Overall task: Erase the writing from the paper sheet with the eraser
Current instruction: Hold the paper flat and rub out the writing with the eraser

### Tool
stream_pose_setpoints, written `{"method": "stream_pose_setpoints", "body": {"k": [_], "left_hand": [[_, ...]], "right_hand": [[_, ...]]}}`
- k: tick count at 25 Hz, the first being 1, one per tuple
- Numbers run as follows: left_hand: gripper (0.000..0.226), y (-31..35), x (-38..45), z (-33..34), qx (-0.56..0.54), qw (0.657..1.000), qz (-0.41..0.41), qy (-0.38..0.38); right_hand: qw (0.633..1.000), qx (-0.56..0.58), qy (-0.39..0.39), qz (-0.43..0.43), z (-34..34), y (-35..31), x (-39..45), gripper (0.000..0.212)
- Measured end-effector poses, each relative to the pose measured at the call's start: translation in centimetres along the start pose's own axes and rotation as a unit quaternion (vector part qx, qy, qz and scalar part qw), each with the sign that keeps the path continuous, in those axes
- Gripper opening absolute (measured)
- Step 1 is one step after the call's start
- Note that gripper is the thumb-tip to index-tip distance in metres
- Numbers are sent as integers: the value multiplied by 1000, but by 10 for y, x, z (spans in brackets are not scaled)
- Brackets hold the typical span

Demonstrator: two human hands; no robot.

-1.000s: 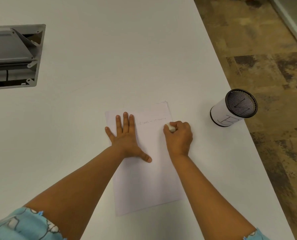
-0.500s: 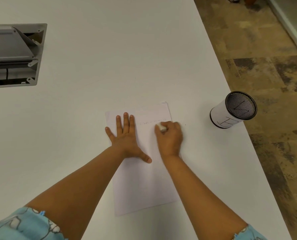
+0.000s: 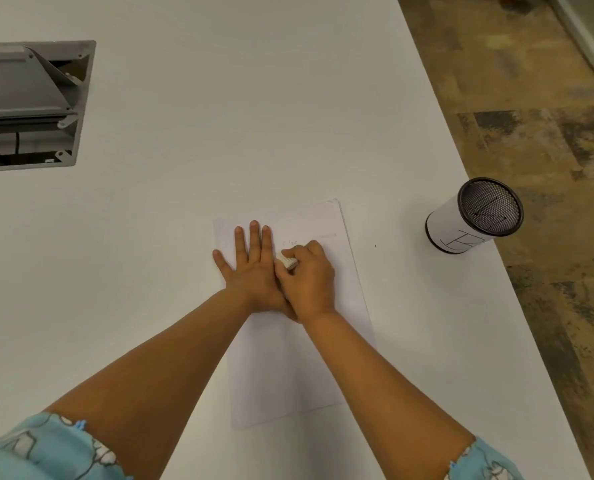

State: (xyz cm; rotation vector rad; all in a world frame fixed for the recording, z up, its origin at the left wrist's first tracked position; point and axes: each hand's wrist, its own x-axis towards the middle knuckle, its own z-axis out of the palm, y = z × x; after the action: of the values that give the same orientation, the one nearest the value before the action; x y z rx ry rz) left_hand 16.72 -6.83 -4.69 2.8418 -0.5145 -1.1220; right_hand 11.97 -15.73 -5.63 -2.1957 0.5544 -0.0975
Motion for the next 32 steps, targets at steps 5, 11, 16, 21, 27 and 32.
{"method": "stream_pose_setpoints", "body": {"k": [5,11,16,21,27,32], "left_hand": [[160,-2,1,-1,-5,1000,9,-12],[153,1,-1,-1,-11,1000,2,-7],[160,-2,0,-2,-8,1000,8,-14],[155,1,0,-2,-9,1000,0,-11],[160,-1,-1,-2,-7,1000,6,-16],[157,0,0,-2,-9,1000,3,-8]], "right_hand": [[987,2,136,88,-36,32,27,20],[1000,6,11,2,0,1,-3,20],[986,-7,144,85,-37,34,28,20],[997,23,60,32,-12,12,-7,20],[984,-5,150,92,-41,43,5,19],[993,14,105,55,-15,19,-14,19]]}}
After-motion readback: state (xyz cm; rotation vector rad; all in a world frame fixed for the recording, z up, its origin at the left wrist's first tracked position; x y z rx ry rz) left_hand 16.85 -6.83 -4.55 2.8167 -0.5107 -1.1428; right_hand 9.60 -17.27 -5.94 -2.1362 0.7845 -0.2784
